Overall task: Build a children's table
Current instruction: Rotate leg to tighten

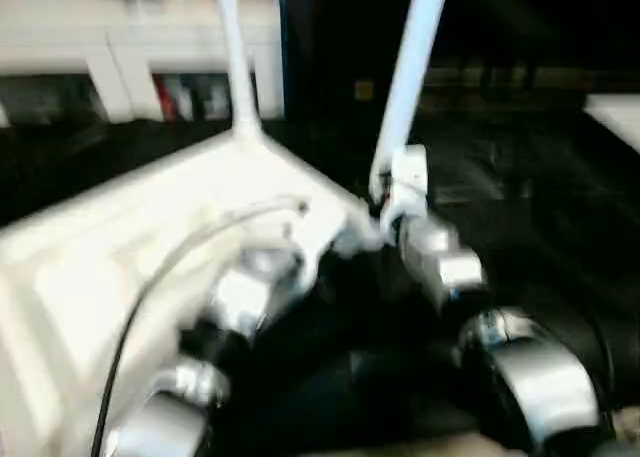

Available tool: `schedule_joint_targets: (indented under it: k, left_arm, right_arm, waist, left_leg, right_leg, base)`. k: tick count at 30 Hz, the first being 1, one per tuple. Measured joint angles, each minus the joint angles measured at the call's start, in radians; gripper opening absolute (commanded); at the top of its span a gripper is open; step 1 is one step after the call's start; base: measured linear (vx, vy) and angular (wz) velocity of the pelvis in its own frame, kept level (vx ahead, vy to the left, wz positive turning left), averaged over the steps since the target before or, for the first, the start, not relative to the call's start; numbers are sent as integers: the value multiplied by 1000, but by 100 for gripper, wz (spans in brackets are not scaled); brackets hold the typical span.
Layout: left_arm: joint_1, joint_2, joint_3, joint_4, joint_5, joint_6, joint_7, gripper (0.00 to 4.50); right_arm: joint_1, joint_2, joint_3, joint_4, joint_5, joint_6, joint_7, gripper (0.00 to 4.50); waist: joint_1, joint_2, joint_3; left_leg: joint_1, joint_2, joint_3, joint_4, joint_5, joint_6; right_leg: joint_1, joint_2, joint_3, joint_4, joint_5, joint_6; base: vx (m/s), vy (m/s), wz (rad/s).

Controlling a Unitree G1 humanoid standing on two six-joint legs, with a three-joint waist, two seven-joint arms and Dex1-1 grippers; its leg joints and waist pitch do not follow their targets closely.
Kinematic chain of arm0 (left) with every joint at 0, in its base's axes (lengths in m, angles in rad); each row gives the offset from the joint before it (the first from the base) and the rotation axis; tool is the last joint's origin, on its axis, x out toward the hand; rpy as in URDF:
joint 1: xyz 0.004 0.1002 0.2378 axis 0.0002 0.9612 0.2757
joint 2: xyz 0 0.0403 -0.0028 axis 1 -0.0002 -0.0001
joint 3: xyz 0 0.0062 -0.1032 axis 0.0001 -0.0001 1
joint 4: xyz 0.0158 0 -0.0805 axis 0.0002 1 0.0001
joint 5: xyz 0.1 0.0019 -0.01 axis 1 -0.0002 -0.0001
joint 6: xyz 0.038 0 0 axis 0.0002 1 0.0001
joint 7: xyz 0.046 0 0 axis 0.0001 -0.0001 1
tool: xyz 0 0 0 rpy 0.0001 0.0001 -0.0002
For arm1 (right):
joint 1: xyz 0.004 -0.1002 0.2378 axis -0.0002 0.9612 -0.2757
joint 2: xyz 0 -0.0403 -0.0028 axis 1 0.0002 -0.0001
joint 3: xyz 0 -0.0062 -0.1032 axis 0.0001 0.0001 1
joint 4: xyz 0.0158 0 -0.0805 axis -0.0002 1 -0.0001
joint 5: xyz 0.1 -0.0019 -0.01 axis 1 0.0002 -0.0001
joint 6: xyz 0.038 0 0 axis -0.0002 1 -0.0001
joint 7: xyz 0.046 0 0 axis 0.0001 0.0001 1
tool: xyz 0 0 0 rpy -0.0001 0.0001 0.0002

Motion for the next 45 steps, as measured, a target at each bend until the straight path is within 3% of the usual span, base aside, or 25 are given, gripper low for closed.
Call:
schedule_joint_targets:
  k: [3,10,11,12,14,16,23,26,29,30,35,45]
  left_arm:
    - [0,6,0,0,0,-2,6,0]
    - [0,19,-4,-5,0,-5,7,0]
    - [0,21,-5,-5,-1,-8,7,0]
    - [0,25,-9,-6,-1,-13,4,0]
    - [0,31,-12,-10,-4,-20,-6,0]
    - [0,43,-22,-17,-5,-40,-19,0]
    - [0,122,-48,-27,-2,-145,-103,0]
    - [0,143,-48,-38,-12,-158,-138,0]
    - [2,182,-48,-32,-29,-197,-186,0]
    - [7,206,-49,-29,-38,-225,-222,0]
    - [34,282,-40,-16,-69,-322,-351,0]
    - [84,345,-62,-77,-120,-372,-551,0]
  right_arm:
    - [-11,6,0,12,-4,0,-9,190]
    - [-31,14,-1,51,-14,-30,-7,190]
    - [-31,14,-3,52,-14,-32,-4,246]
    - [-32,13,-5,53,-14,-38,2,260]
    - [-33,9,-19,77,-13,-39,21,260]
    - [-33,7,-29,85,-12,-53,41,296]
    - [-30,-59,-22,60,-7,-71,253,350]
    - [11,-107,-10,-27,-1,-59,384,370]
    - [95,-177,25,-168,10,-27,551,394]
    - [159,-229,58,-263,18,-4,643,394]
    - [305,-326,109,-438,47,54,836,394]
    - [376,-362,152,-625,51,78,933,394]
  waist:
    - [2,0,0]
    - [-2,0,1]
    - [-3,0,1]
    - [-3,0,1]
    - [-2,0,1]
    - [4,2,2]
    - [7,12,9]
    - [9,13,9]
    - [9,13,9]
    - [11,12,9]
    - [12,13,9]
    - [35,15,10]
  left_leg:
    - [4,0,2,-14,0,0]
    - [4,0,3,-18,0,0]
    - [3,0,3,-18,0,0]
    - [2,0,3,-18,0,0]
    - [-2,1,3,-18,0,0]
    - [-8,2,8,-19,1,-1]
    - [-20,16,27,-17,13,5]
    - [-25,16,30,-15,19,15]
    - [-27,16,31,-12,17,18]
    - [-27,16,31,-12,17,18]
    - [-25,18,33,-11,18,18]
    - [-23,25,45,-11,19,16]
  right_leg:
    - [0,0,-1,-5,-2,3]
    - [-2,0,-2,-8,-2,3]
    - [-2,0,-2,-8,-2,3]
    - [-3,0,-2,-8,-2,3]
    - [-5,0,-2,-8,-2,3]
    - [-13,0,0,-7,-1,2]
    - [-24,1,-1,-6,3,-5]
    - [-32,0,0,-6,2,-5]
    - [-33,0,0,-6,2,-5]
    - [-32,0,0,-6,2,-5]
    - [-32,0,0,-4,2,-5]
    - [-31,0,2,-2,2,-5]
  base:
    - [0,0,0]
    - [0,0,0]
    - [0,0,0]
    - [0,0,0]
    - [0,0,0]
    - [0,0,0]
    - [0,0,0]
    - [0,0,0]
    - [0,0,0]
    - [0,0,0]
    - [0,0,0]
    - [0,0,0]
